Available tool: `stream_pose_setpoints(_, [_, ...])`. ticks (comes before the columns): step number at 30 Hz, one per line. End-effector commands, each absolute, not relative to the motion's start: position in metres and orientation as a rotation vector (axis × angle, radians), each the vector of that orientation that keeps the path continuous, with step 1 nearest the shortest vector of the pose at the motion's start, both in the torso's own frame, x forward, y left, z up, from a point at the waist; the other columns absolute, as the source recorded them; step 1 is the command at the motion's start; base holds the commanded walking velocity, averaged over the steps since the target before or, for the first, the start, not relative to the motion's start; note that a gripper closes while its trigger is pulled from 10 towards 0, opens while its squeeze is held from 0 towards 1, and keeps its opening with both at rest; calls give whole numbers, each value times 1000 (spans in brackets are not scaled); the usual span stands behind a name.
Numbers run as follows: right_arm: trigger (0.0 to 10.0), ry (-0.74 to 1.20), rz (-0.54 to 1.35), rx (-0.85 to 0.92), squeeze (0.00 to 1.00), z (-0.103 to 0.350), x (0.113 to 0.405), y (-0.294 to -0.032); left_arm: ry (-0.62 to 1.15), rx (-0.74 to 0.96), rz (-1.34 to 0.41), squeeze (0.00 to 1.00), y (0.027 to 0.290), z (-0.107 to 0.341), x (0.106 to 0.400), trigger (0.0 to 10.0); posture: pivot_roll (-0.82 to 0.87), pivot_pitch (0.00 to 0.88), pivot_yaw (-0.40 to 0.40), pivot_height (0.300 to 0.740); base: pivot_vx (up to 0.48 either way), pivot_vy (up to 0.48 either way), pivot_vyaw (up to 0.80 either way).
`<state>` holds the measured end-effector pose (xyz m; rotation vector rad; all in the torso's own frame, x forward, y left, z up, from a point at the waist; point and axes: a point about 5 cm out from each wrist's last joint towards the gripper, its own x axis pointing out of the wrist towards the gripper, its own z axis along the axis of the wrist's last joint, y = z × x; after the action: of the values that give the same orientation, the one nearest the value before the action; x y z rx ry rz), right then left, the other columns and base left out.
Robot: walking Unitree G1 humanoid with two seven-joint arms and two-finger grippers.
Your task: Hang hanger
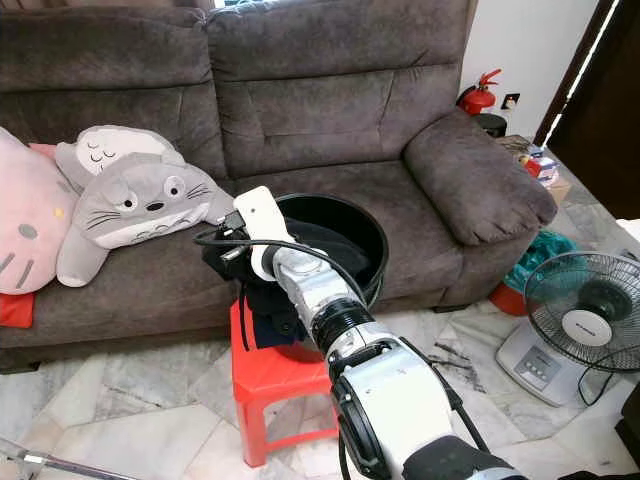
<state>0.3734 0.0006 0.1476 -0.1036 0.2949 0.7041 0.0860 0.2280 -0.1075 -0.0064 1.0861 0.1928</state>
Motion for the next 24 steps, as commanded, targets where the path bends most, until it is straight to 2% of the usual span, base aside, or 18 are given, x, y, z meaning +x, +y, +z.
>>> stream_pose_setpoints(1, [10000, 308, 714, -106, 1000, 146, 373, 1, 1108, 1, 190, 0, 228, -109, 83, 10000, -131, 0, 16, 732, 0, 0, 0])
stream_pose_setpoints(19, [10000, 295, 702, -117, 1000, 146, 377, -15, 1112, 0, 186, 0, 227, -109, 82, 10000, -140, 0, 18, 732, 0, 0, 0])
stream_pose_setpoints(24, [10000, 254, 726, -188, 1000, 142, 373, -25, 1115, 3, 181, 0, 227, -109, 81, 10000, -146, 0, 21, 732, 0, 0, 0])
